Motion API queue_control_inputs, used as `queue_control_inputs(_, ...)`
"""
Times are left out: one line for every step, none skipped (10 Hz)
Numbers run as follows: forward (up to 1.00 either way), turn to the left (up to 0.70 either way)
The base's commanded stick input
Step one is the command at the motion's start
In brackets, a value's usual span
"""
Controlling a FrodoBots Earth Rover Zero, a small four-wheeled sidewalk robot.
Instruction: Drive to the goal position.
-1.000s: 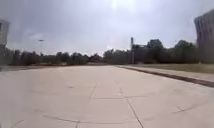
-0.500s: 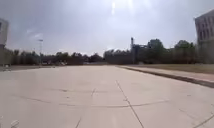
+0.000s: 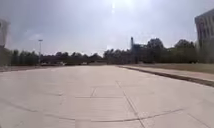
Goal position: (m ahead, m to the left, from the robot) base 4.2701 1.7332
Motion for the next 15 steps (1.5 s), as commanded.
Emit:
queue_control_inputs(0.7, 0.01)
queue_control_inputs(0.7, 0.01)
queue_control_inputs(0.7, 0.01)
queue_control_inputs(0.7, 0.02)
queue_control_inputs(0.7, 0.02)
queue_control_inputs(0.7, 0.02)
queue_control_inputs(0.7, 0.02)
queue_control_inputs(0.7, 0.02)
queue_control_inputs(0.7, 0.02)
queue_control_inputs(0.7, 0.02)
queue_control_inputs(0.7, 0.02)
queue_control_inputs(0.7, 0.02)
queue_control_inputs(0.7, 0.02)
queue_control_inputs(0.7, 0.02)
queue_control_inputs(0.7, 0.02)
